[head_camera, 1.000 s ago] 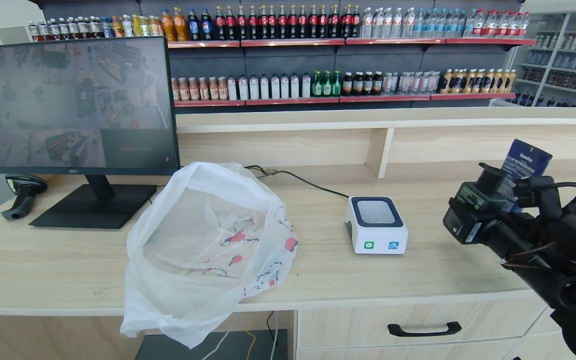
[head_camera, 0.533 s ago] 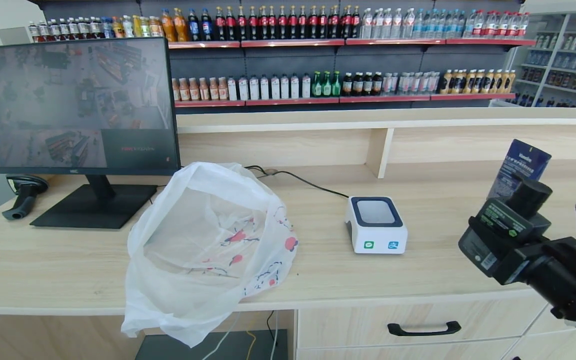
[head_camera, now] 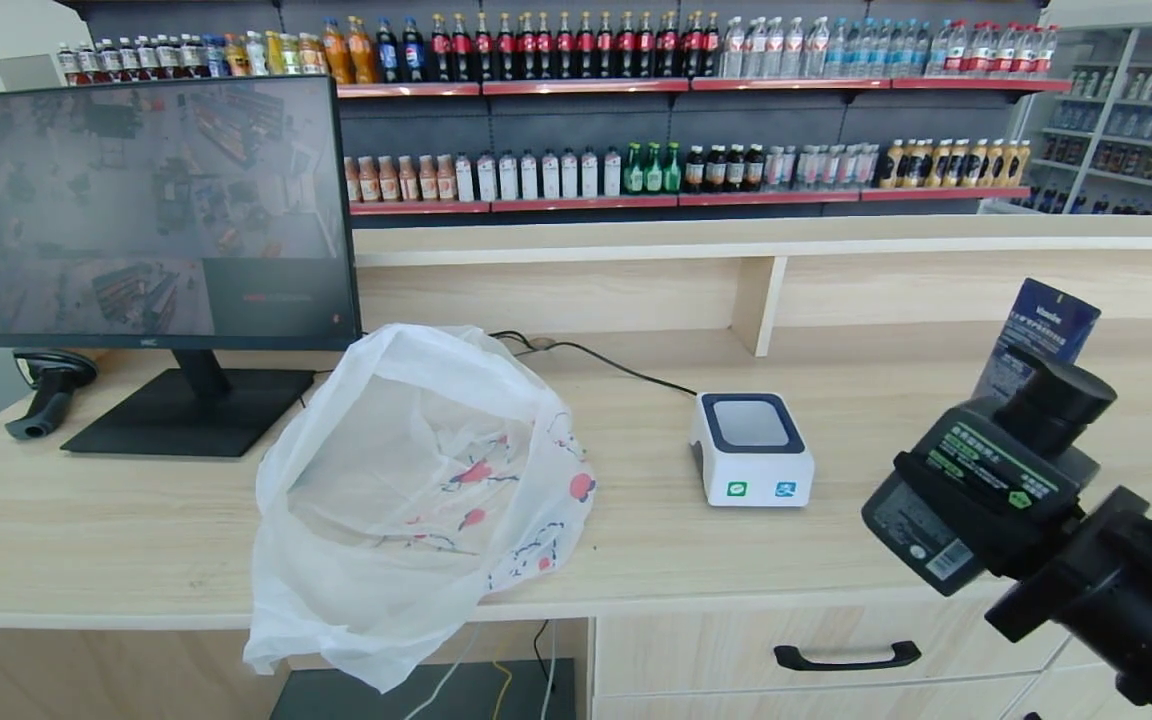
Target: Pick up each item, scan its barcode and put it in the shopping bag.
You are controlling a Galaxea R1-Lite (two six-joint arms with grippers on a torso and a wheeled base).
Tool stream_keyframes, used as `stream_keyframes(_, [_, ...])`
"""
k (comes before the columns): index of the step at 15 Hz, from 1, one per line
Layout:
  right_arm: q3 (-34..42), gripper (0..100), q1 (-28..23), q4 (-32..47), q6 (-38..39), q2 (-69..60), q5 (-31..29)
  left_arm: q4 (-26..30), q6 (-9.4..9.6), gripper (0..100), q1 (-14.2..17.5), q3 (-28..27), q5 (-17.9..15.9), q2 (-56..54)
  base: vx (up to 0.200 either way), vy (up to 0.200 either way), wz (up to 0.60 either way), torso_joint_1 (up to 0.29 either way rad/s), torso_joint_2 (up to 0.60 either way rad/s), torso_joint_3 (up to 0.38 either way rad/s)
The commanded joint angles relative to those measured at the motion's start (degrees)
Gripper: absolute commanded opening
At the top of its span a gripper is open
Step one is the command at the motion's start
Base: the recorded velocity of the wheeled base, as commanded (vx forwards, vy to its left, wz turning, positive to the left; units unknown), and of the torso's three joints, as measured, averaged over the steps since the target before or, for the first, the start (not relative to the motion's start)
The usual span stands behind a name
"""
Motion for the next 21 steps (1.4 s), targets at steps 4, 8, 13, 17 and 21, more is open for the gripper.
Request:
stream_keyframes(4, [-23.59, 0, 14.44, -0.12, 13.27, 6.76, 5.19, -0.01, -0.01, 100, 0.00, 0.00, 0.01, -0.02, 0.000, 0.000, 0.00, 0.000, 0.00, 0.000])
stream_keyframes(8, [-27.20, 0, 15.40, -0.12, 21.79, 7.28, 12.83, -0.01, -0.01, 100, 0.00, 0.00, 0.01, -0.02, 0.000, 0.000, 0.00, 0.000, 0.00, 0.000])
stream_keyframes(13, [-26.85, 0, 15.58, -0.12, 27.42, 5.97, 21.53, -0.01, -0.01, 100, 0.00, 0.00, 0.01, -0.02, 0.000, 0.000, 0.00, 0.000, 0.00, 0.000])
stream_keyframes(17, [-27.11, 0, 19.36, -0.12, 30.58, 7.72, 23.20, -0.01, -0.01, 100, 0.00, 0.00, 0.01, -0.02, 0.000, 0.000, 0.00, 0.000, 0.00, 0.000])
stream_keyframes(21, [-28.16, 0, 20.41, -0.12, 31.55, 8.51, 23.29, -0.01, -0.01, 100, 0.00, 0.00, 0.01, -0.02, 0.000, 0.000, 0.00, 0.000, 0.00, 0.000])
